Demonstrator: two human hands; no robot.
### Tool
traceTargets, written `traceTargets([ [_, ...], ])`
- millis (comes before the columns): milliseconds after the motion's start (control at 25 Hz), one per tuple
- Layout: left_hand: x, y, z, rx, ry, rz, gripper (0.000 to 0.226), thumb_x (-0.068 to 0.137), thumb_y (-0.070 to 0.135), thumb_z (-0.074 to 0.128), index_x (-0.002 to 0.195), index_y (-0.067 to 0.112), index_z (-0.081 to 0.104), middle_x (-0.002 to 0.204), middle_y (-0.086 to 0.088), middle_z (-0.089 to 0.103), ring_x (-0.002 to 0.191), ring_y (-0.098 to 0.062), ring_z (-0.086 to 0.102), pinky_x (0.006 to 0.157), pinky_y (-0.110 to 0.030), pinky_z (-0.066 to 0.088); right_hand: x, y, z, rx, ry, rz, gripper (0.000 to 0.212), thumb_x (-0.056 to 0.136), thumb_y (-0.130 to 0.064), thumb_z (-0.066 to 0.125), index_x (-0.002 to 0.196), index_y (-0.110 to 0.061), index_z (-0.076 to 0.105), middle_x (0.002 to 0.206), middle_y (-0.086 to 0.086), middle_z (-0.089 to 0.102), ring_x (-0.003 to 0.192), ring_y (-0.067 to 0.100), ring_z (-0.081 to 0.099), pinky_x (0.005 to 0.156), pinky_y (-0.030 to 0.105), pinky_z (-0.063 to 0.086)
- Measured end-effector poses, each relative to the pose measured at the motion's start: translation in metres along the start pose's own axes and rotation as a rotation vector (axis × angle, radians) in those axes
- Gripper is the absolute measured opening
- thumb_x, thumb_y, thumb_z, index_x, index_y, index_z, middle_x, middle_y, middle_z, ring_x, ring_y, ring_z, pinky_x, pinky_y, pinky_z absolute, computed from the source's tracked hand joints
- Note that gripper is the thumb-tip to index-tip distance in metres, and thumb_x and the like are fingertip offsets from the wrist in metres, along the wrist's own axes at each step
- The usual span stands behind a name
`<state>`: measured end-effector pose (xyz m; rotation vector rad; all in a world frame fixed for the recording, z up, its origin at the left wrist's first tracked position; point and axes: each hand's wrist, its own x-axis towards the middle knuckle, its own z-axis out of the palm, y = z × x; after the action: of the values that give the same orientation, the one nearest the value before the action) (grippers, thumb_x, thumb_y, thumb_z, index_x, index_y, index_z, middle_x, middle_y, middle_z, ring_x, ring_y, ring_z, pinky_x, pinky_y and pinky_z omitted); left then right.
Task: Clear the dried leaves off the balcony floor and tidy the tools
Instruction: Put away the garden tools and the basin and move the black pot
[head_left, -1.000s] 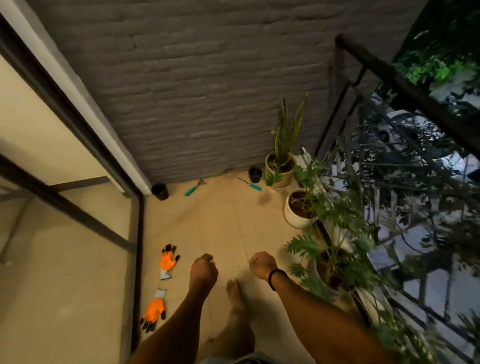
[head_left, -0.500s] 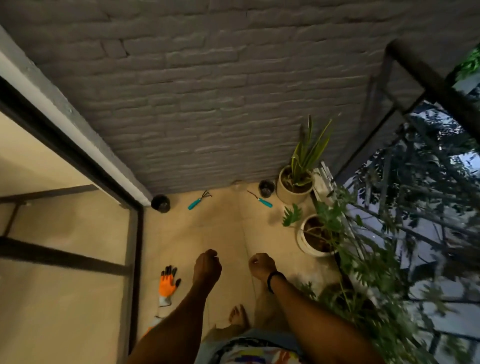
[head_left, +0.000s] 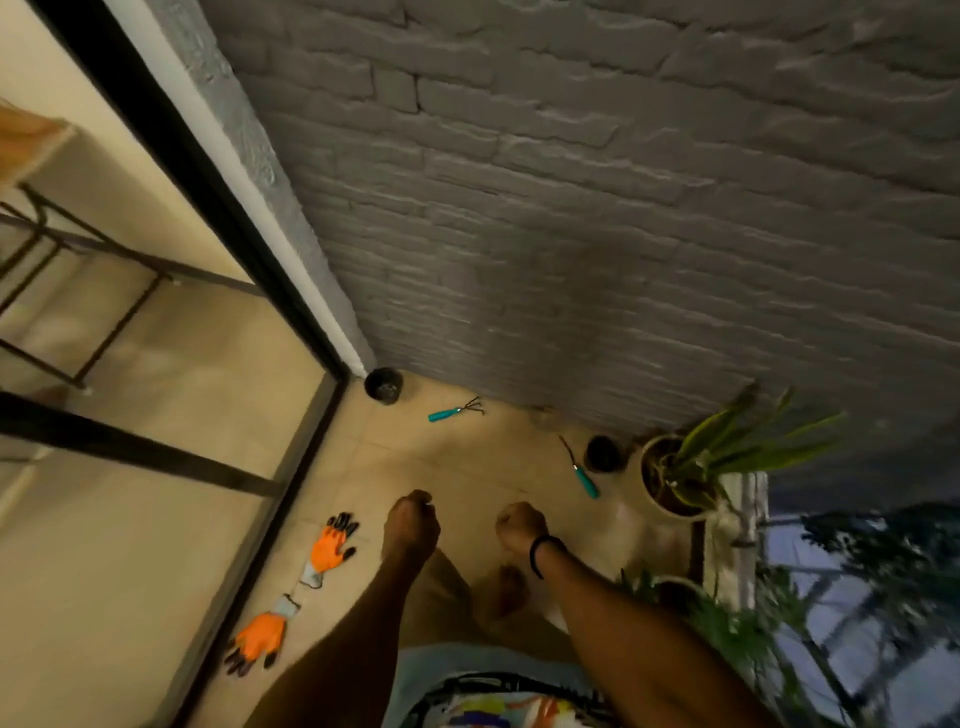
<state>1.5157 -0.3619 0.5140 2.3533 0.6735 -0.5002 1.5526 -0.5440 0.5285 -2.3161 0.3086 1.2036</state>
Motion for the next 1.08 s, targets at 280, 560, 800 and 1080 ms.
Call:
traceTargets([
  [280,0.075,-0.003,-0.002,0.037,-0.114,-0.116,0.033,0.097,0.018,0.052,0.128,0.013,0.061,0.126,-0.011,0.065,0.117,-0.028,0.059,0.091,-0.033,0.046,0.071,-0.046,-0.049,-0.074,-0.034,0.009,0.019,0.095,-0.014,0.047,0.08,-0.013,0.058,0.09,0.009,0.062,0.084,0.018,0.056,0.074,0.024,0.04],
  [560,0.214,-0.005,0.054,0.124,-0.237,-0.112,0.034,0.098,0.017,0.051,0.13,0.012,0.06,0.123,-0.016,0.063,0.115,-0.034,0.06,0.089,-0.036,0.046,0.213,-0.04,-0.044,0.065,-0.025,0.109,0.017,0.092,-0.014,0.052,0.093,-0.016,0.069,0.103,0.005,0.069,0.099,0.022,0.063,0.079,0.022,0.043],
  [800,0.413,-0.062,0.217,0.215,-0.217,-0.131,0.038,0.102,0.024,0.047,0.14,0.018,0.049,0.132,-0.01,0.053,0.121,-0.03,0.052,0.093,-0.041,0.048,0.462,-0.01,0.04,0.006,-0.063,-0.001,0.02,0.098,-0.019,0.046,0.104,-0.016,0.065,0.117,0.006,0.067,0.105,0.021,0.061,0.077,0.019,0.039],
  [1080,0.617,-0.135,0.381,0.469,-0.06,0.077,0.065,0.097,0.025,0.056,0.153,0.019,0.024,0.151,-0.011,0.032,0.128,-0.034,0.038,0.1,-0.048,0.042,0.698,0.046,0.146,0.094,0.064,-0.066,0.022,0.097,-0.014,0.048,0.108,-0.006,0.065,0.105,0.007,0.064,0.095,0.02,0.057,0.078,0.026,0.045],
])
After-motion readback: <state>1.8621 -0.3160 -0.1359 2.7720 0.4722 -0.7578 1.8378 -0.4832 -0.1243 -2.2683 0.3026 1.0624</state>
